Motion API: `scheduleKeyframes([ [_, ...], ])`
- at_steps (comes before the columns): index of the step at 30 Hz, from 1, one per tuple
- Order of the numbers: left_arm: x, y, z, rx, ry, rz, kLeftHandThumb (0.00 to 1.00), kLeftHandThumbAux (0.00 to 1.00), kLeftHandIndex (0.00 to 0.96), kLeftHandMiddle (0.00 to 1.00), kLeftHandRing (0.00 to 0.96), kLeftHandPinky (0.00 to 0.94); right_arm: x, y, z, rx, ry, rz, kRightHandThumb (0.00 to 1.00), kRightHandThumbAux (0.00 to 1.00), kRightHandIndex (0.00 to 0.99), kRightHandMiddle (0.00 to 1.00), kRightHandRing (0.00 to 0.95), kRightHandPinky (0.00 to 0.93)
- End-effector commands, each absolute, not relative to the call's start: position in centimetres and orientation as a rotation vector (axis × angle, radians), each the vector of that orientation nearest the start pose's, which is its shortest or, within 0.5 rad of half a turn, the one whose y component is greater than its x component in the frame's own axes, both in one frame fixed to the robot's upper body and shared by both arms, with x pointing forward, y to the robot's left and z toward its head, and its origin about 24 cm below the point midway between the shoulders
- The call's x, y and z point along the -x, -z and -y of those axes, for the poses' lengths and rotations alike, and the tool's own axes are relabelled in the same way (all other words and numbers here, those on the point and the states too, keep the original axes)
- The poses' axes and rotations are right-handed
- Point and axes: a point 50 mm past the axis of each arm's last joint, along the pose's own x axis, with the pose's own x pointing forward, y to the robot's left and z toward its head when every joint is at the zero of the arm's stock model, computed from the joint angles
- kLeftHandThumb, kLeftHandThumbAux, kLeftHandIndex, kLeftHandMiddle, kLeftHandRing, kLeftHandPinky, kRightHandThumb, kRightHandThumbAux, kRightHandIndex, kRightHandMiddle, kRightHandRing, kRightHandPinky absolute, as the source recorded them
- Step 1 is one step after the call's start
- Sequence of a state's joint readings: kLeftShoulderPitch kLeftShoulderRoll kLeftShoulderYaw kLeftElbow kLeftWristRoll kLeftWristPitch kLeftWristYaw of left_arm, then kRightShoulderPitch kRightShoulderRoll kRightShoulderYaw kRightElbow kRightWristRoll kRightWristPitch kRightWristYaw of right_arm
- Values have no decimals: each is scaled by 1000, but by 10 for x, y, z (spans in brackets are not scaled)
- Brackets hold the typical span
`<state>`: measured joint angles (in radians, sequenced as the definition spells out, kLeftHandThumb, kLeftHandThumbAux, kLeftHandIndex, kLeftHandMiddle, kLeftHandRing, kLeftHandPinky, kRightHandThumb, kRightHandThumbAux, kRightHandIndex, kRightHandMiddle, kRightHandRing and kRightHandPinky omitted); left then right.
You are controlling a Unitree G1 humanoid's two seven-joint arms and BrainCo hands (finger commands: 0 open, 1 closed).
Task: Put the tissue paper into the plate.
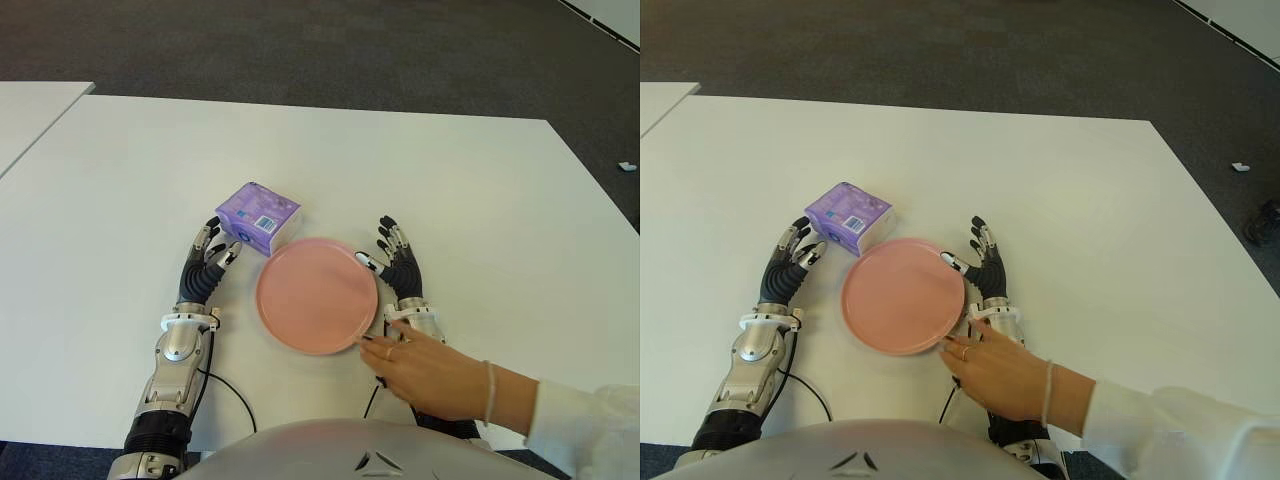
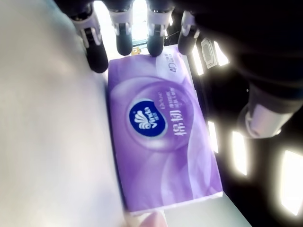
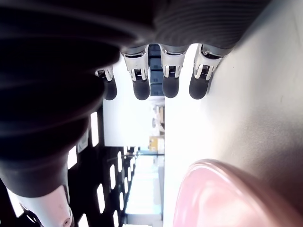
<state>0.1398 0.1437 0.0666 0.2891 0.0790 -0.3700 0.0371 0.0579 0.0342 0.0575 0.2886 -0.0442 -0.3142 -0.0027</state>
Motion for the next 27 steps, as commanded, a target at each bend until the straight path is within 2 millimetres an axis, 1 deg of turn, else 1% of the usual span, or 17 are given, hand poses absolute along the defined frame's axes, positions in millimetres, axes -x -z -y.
scheduleKeyframes([
  [1, -200, 30, -203, -236, -83, -147, 0, 486, 0, 0, 0, 0, -218, 31, 133, -3, -33, -159, 97, 770, 0, 20, 22, 51],
  [20, -201, 29, -204, -230, -78, -129, 0, 448, 0, 0, 0, 0, -218, 31, 131, -13, -32, -157, 108, 762, 0, 24, 25, 54],
  [27, -202, 25, -208, -239, -93, -112, 0, 468, 0, 0, 0, 0, -219, 31, 130, -11, -33, -159, 107, 764, 0, 22, 23, 49],
])
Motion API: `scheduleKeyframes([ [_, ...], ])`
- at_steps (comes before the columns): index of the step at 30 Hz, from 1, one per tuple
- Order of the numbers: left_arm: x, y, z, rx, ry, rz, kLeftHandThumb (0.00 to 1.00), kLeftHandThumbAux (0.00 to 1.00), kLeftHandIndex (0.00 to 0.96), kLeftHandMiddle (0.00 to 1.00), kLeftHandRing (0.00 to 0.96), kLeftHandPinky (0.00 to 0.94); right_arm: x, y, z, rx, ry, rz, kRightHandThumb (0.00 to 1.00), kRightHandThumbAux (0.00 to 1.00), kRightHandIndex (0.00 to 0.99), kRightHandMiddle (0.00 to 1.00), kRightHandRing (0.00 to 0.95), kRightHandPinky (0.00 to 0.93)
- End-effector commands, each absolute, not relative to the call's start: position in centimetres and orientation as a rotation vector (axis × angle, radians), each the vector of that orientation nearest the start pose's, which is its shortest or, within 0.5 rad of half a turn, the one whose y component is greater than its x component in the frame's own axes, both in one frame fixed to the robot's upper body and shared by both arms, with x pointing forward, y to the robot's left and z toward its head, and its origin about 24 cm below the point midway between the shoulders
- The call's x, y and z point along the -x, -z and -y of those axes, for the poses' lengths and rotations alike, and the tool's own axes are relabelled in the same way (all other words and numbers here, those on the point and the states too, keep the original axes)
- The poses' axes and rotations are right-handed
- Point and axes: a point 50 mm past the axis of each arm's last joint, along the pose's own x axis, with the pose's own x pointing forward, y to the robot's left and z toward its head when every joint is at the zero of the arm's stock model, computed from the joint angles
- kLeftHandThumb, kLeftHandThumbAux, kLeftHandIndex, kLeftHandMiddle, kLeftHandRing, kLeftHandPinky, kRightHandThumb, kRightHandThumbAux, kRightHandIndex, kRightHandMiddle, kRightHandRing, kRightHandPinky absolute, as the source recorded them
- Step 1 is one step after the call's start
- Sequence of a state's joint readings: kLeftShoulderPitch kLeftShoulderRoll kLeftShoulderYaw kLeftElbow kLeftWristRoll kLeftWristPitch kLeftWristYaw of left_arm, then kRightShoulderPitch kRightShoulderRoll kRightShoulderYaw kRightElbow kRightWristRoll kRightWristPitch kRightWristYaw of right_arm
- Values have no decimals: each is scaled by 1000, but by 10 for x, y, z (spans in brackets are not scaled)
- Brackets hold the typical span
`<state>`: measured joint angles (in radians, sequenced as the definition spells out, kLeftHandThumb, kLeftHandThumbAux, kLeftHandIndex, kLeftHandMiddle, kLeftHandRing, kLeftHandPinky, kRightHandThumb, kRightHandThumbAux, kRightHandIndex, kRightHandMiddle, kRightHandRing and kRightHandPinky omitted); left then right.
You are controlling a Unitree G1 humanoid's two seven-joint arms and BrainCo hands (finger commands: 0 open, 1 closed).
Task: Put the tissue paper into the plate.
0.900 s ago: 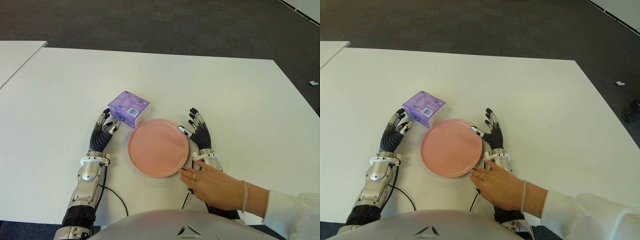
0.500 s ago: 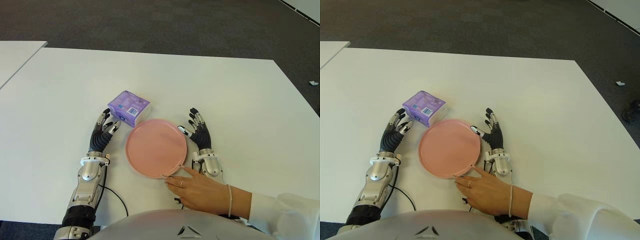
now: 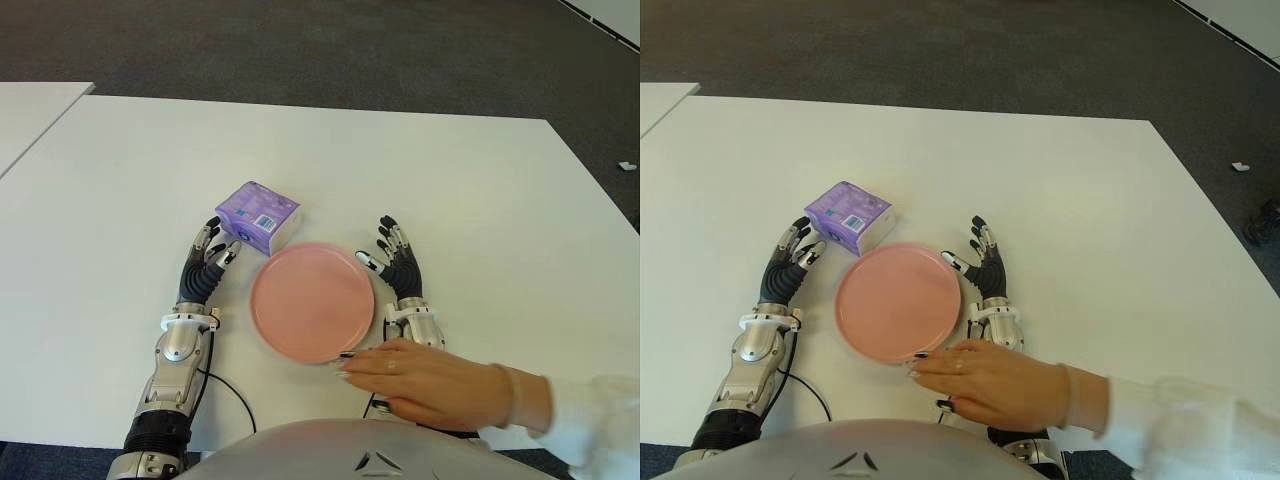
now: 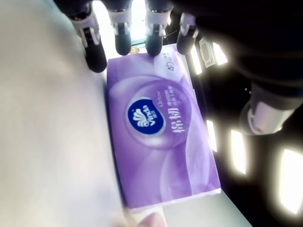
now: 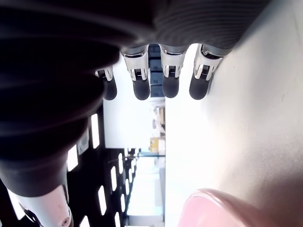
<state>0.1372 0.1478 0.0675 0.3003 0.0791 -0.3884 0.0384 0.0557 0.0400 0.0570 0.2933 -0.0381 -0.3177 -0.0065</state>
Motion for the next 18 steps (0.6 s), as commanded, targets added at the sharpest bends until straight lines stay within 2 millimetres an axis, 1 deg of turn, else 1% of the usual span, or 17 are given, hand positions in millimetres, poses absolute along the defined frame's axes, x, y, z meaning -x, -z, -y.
scheduleKeyframes([
  [1, -202, 24, -209, -246, -100, -102, 0, 470, 0, 0, 0, 0, -219, 31, 129, -10, -33, -159, 106, 764, 0, 22, 23, 49],
  [10, -206, 14, -215, -266, -131, -44, 0, 506, 0, 0, 0, 0, -220, 32, 128, -4, -33, -160, 100, 762, 0, 18, 19, 44],
  [18, -210, 11, -219, -279, -142, -31, 0, 519, 0, 0, 0, 0, -221, 32, 127, 0, -34, -156, 96, 752, 0, 14, 16, 41],
])
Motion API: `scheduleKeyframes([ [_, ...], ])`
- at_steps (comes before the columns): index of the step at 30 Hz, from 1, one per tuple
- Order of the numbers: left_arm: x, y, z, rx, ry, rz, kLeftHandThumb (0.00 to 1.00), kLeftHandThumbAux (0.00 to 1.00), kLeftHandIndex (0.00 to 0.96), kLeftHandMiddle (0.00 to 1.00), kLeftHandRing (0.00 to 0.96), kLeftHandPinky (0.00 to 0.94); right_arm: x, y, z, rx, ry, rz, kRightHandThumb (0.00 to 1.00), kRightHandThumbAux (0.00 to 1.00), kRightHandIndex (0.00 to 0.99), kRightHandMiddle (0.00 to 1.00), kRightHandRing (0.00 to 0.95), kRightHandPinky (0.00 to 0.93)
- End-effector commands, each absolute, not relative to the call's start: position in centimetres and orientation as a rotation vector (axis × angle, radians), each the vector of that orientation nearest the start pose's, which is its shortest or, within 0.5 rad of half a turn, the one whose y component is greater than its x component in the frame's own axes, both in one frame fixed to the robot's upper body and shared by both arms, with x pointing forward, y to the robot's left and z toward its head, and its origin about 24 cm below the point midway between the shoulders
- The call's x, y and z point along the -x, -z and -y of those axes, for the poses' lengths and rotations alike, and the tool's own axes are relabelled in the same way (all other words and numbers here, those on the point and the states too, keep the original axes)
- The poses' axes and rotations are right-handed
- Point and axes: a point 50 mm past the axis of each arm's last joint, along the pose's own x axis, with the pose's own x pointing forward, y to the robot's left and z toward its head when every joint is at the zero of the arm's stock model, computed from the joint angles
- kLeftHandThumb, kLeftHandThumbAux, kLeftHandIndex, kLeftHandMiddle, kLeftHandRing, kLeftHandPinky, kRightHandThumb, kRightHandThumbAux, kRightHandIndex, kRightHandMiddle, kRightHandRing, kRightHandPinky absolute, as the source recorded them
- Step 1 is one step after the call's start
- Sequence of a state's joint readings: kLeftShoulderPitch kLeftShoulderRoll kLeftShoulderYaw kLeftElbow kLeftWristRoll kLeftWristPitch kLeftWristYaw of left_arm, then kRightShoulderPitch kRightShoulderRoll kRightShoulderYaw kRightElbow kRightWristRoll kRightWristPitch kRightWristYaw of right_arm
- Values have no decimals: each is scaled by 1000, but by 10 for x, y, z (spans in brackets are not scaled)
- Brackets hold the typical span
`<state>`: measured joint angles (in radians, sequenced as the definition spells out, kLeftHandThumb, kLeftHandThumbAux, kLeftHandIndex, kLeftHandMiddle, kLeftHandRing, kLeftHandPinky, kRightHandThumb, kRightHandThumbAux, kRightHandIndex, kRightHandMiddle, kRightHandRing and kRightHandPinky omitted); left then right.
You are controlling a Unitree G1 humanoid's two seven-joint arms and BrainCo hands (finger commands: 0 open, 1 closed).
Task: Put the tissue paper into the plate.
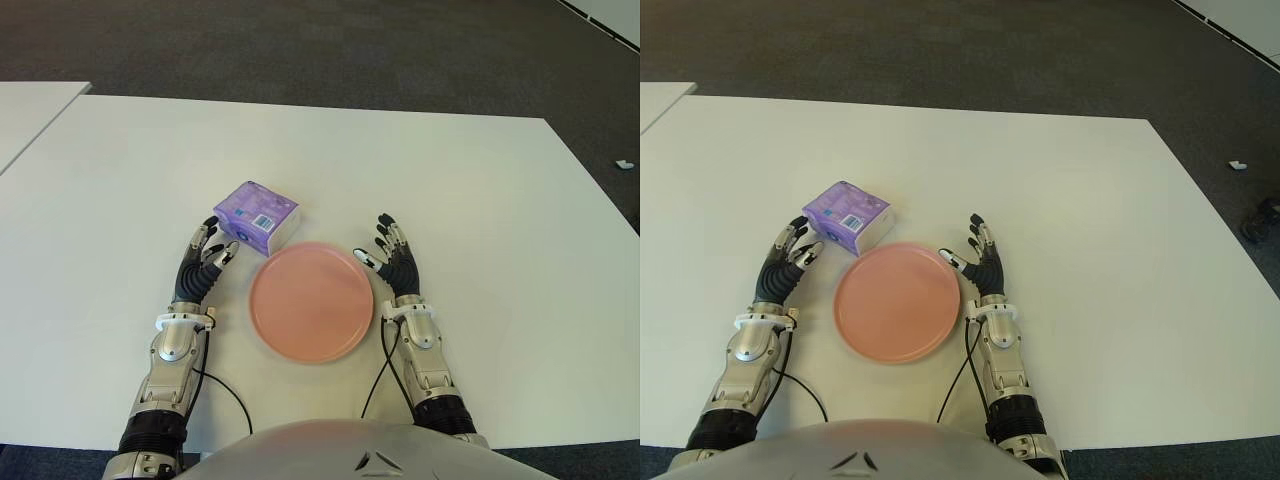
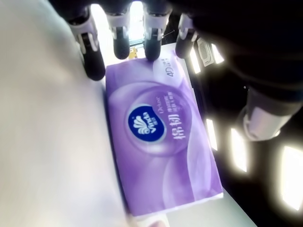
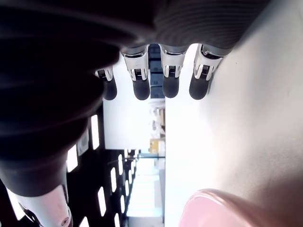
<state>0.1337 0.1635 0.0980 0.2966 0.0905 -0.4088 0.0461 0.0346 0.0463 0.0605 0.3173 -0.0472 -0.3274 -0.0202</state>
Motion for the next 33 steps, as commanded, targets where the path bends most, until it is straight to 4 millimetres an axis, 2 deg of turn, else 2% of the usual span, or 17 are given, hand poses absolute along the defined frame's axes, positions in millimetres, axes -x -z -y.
scheduleKeyframes([
  [1, -210, 11, -219, -279, -142, -30, 0, 520, 0, 0, 0, 0, -221, 33, 127, 1, -34, -156, 96, 751, 0, 14, 16, 41],
  [15, -214, 6, -223, -295, -132, 1, 0, 523, 0, 0, 0, 0, -221, 33, 125, 1, -38, -157, 88, 753, 0, 8, 10, 37],
  [20, -242, -29, -239, -376, -134, 80, 0, 510, 0, 0, 0, 0, -222, 33, 125, -4, -40, -157, 92, 760, 0, 10, 13, 42],
  [24, -241, -53, -248, -504, -135, 170, 0, 500, 0, 0, 0, 0, -223, 33, 124, -9, -39, -157, 97, 762, 0, 13, 16, 44],
  [27, -242, -85, -256, -656, -126, 268, 3, 502, 0, 0, 0, 0, -223, 34, 124, -10, -38, -157, 99, 759, 0, 14, 17, 42],
  [33, -251, -115, -259, -855, -110, 373, 15, 490, 0, 0, 0, 0, -225, 35, 122, -8, -40, -157, 99, 751, 0, 13, 15, 42],
])
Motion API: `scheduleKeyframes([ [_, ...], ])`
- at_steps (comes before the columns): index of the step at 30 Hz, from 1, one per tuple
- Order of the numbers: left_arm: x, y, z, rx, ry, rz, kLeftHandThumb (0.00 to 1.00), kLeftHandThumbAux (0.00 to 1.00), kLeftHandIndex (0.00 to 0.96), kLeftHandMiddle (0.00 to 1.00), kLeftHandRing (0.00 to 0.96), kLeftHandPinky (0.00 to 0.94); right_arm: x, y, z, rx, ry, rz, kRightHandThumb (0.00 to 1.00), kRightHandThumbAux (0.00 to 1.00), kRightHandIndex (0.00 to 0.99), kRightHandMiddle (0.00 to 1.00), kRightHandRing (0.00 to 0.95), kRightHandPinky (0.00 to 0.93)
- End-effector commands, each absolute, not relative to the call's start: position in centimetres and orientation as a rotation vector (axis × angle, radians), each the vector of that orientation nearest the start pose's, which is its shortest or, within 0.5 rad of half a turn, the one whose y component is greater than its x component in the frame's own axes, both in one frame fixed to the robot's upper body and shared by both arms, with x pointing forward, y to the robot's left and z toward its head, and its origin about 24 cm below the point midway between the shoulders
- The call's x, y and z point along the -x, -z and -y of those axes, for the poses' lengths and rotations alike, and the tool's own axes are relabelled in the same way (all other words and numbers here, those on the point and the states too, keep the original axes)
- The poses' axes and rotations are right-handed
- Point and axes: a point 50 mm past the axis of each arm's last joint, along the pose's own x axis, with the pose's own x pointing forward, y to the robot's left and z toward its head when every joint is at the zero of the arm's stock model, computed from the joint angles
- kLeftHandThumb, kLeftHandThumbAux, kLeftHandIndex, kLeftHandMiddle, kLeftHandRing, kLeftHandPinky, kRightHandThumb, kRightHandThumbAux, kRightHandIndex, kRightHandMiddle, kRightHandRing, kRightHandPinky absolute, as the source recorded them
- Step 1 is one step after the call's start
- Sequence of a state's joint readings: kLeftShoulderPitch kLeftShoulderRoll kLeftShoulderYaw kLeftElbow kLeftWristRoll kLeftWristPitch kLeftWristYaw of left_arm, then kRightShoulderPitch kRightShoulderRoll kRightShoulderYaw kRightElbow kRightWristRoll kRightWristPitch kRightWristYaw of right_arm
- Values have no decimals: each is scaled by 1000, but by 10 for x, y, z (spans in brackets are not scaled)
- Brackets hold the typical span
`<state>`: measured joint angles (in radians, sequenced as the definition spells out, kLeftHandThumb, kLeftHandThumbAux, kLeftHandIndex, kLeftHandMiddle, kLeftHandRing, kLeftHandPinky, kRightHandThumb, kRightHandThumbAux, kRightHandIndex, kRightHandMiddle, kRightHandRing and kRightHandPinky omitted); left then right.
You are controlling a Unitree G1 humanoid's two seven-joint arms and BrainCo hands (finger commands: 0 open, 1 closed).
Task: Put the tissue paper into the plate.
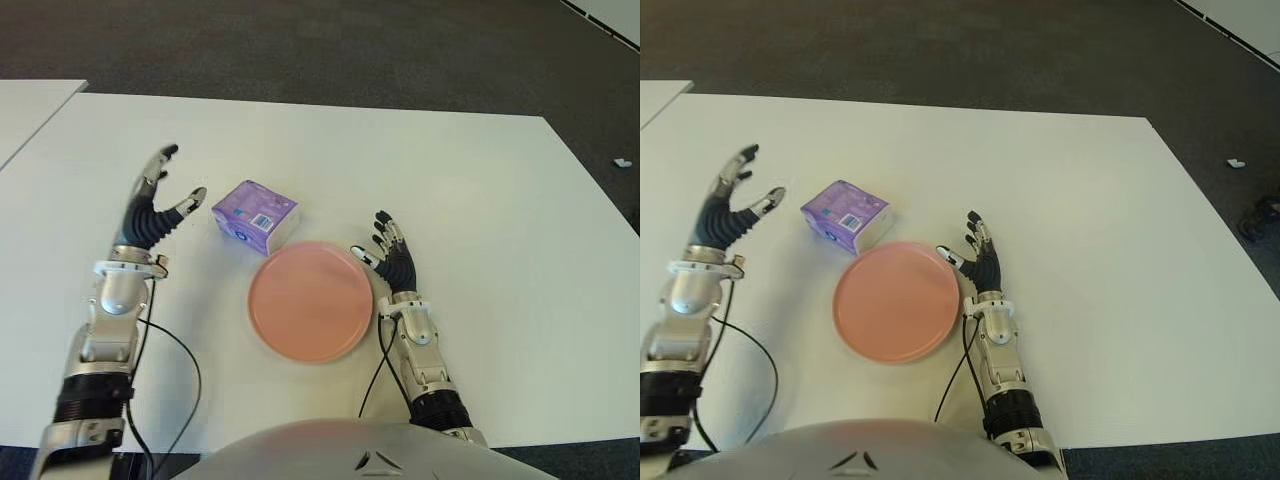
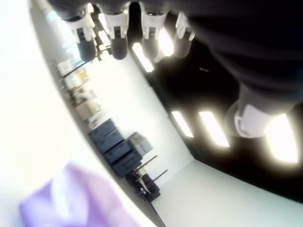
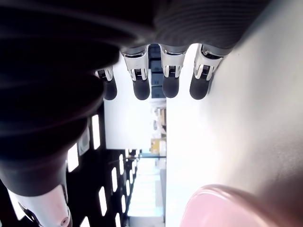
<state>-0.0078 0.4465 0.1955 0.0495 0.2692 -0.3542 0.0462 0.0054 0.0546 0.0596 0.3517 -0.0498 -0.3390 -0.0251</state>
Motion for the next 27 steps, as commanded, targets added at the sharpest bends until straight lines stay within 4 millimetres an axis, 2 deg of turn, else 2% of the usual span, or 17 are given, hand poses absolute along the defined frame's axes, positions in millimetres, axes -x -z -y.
scheduleKeyframes([
  [1, -253, -120, -258, -884, -108, 397, 16, 483, 0, 0, 0, 0, -225, 35, 122, -9, -40, -157, 98, 749, 0, 12, 15, 41],
  [12, -275, -140, -252, -1081, -93, 478, 30, 425, 0, 0, 0, 0, -227, 37, 122, -19, -34, -155, 99, 746, 0, 10, 15, 45],
  [20, -292, -144, -251, -1472, -64, 522, 36, 343, 0, 0, 0, 0, -229, 37, 121, -21, -37, -149, 97, 740, 0, 11, 15, 43],
  [27, -312, -136, -237, -1745, 65, 692, 35, 309, 0, 0, 0, 0, -229, 37, 121, -14, -41, -140, 83, 734, 0, 17, 19, 44],
])
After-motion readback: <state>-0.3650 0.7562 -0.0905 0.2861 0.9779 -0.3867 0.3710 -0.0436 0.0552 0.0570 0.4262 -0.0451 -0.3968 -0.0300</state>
